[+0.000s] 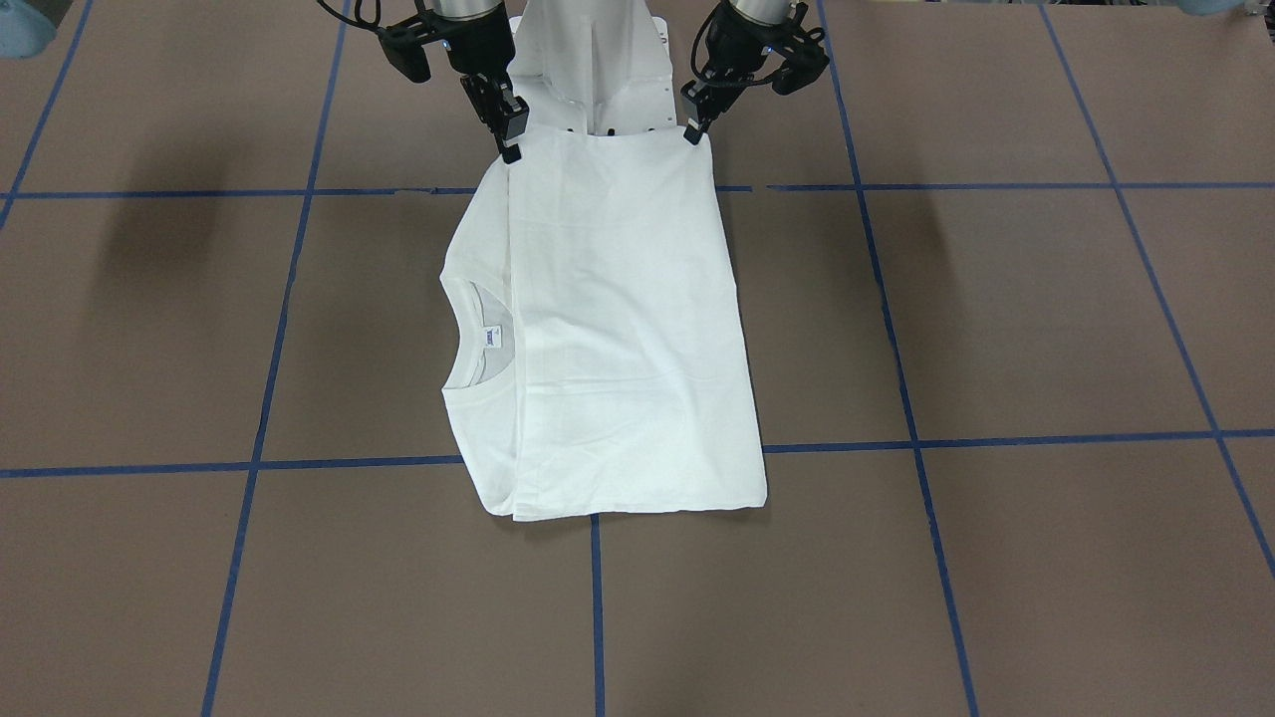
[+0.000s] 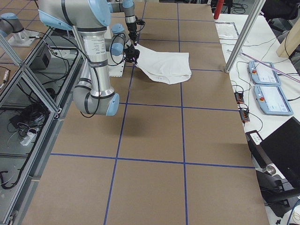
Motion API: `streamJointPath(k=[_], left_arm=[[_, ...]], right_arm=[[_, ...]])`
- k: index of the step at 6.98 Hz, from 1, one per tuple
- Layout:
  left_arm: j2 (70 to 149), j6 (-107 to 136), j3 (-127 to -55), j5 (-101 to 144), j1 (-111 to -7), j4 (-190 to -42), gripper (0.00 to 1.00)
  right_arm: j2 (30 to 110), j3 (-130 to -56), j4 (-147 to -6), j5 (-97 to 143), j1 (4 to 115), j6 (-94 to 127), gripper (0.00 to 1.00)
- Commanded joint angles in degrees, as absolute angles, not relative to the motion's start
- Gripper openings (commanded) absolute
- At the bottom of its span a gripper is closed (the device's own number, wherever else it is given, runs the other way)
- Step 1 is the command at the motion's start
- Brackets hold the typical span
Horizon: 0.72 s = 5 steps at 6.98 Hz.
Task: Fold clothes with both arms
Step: 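Grasp the near edge with both grippers and fold it away from the robot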
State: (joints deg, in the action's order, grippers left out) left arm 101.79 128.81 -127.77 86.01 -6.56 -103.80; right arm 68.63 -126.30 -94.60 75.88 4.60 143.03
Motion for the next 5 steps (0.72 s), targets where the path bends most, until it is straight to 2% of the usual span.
streamJointPath(k=[1,3,4,5], left_arm=[[104.3,128.7,-131.6,86.3,-7.6,-99.3,0.0],[108.3,118.6,-131.1,87.2,-14.7,-99.1,0.0],[109.8,114.7,-129.8,89.9,-20.2,-98.3,0.0],[114.3,110.0,-125.6,96.0,-27.3,-97.6,0.0]], right_arm=[[67.6,-133.2,-101.5,76.1,6.2,143.0,0.0],[64.8,-131.6,-101.9,79.2,12.8,140.2,0.0],[61.2,-127.9,-101.7,84.2,18.3,135.2,0.0],[57.3,-122.6,-101.2,88.1,23.9,131.9,0.0]])
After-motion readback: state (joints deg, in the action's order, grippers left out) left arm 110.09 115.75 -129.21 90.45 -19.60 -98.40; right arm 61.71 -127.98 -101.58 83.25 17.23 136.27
